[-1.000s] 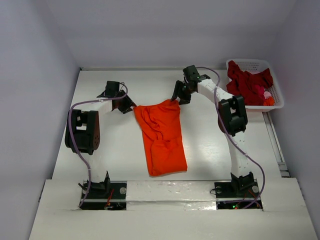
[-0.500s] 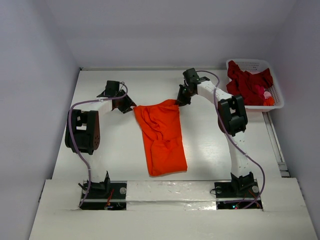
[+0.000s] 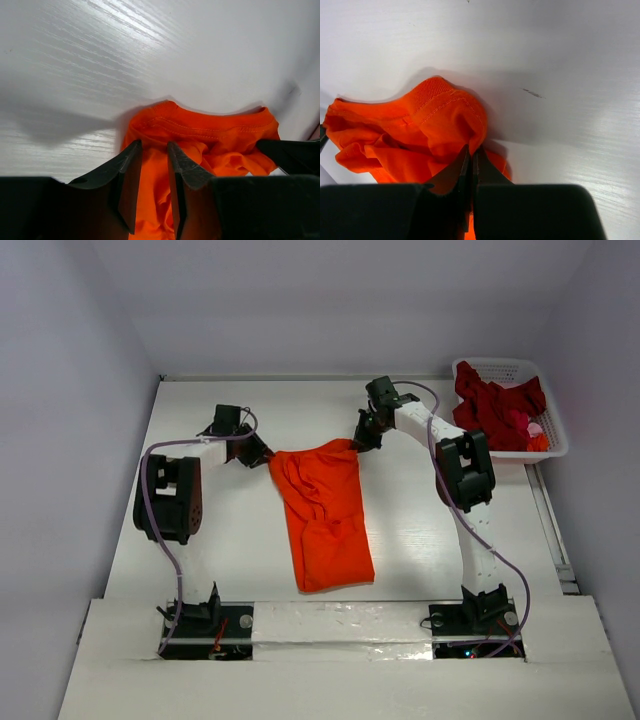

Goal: Fold and stack the t-shirts
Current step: Grab one side of the 2/3 rectangular tshirt with both arms

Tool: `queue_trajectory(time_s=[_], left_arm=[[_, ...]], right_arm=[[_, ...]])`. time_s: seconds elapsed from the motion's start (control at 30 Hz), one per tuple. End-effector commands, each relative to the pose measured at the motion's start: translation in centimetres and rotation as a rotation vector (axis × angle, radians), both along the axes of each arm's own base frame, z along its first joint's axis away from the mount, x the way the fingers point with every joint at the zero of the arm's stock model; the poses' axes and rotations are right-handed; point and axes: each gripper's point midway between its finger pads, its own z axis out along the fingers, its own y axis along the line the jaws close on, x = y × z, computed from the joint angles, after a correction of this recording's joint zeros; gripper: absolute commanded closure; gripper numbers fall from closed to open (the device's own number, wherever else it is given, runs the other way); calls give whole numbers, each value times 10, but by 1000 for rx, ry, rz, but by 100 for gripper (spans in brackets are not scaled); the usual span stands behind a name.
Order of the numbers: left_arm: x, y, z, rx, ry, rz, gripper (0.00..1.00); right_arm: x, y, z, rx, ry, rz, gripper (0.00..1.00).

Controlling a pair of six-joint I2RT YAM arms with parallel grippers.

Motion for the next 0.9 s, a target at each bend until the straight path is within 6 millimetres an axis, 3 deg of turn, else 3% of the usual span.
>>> queue_trajectory(time_s=[0.0,0.2,0.47,0.6,0.87], left_arm=[[-2,-1,-4,-23,-3,-1,76],[-5,7,-10,24,5,9,71],[-4,15,3,72,-35,8,56],[-6,16,-4,77,-24,13,58],[-5,11,-20,44,2,21,74]], right_arm=[[5,3,28,26,-61,13,100],[5,4,32,35,-65,13,100],[4,3,31,33,-64,13,100],[4,3,32,32,-66,13,100],[3,0,32,15,-73,18,100]])
